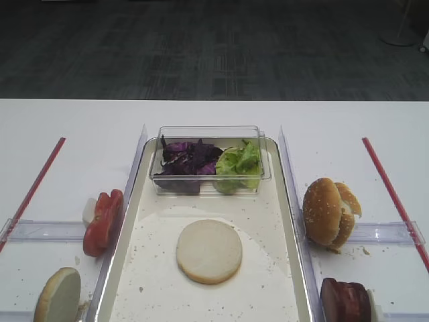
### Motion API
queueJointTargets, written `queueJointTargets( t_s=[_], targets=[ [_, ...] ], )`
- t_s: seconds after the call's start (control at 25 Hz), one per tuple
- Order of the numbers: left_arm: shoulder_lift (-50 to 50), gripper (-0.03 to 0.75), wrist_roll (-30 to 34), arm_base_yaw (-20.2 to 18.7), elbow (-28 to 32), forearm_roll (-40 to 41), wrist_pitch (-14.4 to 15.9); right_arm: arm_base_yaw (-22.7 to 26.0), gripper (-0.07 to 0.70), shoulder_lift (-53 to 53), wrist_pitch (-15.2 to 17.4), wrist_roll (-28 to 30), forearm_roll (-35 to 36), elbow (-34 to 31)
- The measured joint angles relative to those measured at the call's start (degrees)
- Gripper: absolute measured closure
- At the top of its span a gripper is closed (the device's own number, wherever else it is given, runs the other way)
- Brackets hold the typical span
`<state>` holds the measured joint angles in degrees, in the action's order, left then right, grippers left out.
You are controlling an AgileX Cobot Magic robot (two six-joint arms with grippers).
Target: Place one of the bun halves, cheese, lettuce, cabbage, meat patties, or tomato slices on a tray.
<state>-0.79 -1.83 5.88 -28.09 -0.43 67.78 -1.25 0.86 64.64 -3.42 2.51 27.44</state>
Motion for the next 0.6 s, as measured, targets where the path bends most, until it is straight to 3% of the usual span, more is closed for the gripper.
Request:
queueJointTargets(
  t_s=[0.6],
  targets=[
    [-0.22,0.118,0.11,0.04,0.0,0.43,0.12,0.0,0.455,0.0,0.0,0.0,0.0,0.0]
  ],
)
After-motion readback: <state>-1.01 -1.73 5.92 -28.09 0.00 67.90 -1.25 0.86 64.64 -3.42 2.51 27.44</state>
